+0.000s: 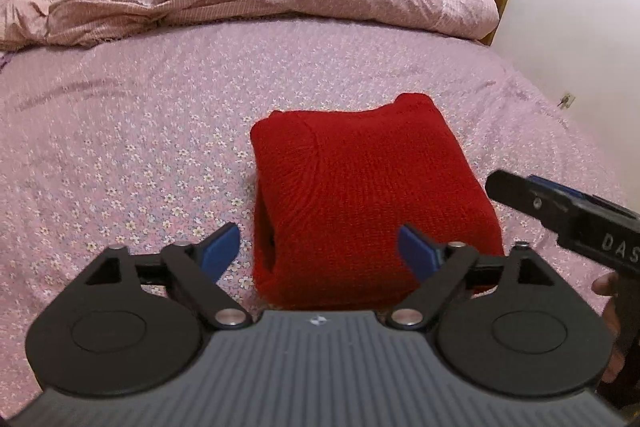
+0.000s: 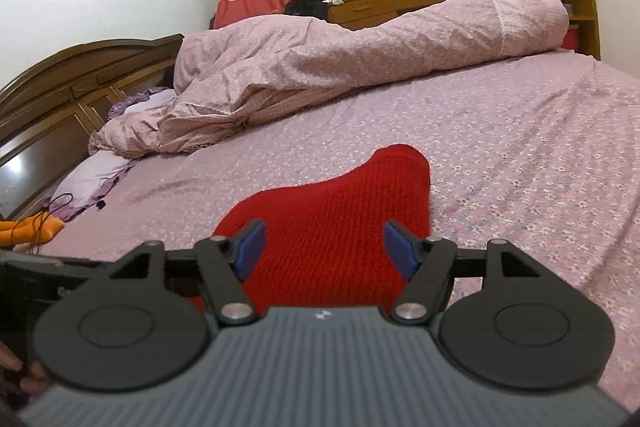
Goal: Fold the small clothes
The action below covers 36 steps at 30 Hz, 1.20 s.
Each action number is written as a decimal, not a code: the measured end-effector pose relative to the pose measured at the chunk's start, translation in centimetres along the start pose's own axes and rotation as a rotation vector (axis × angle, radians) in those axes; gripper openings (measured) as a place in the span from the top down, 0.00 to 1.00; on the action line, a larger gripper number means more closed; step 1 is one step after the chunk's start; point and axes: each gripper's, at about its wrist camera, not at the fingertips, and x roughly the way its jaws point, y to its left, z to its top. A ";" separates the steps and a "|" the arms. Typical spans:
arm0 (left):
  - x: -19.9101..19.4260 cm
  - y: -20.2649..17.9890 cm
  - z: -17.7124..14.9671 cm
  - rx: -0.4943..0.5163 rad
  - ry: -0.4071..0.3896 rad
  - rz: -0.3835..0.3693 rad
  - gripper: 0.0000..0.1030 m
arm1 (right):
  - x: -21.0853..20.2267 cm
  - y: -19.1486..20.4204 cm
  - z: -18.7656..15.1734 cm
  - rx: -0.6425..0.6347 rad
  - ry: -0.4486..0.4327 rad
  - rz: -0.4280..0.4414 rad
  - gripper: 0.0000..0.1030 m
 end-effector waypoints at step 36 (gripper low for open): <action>2.0 -0.8 -2.0 -0.017 0.128 0.062 0.05 | 0.2 0.5 -3.4 -0.009 0.163 -0.106 0.22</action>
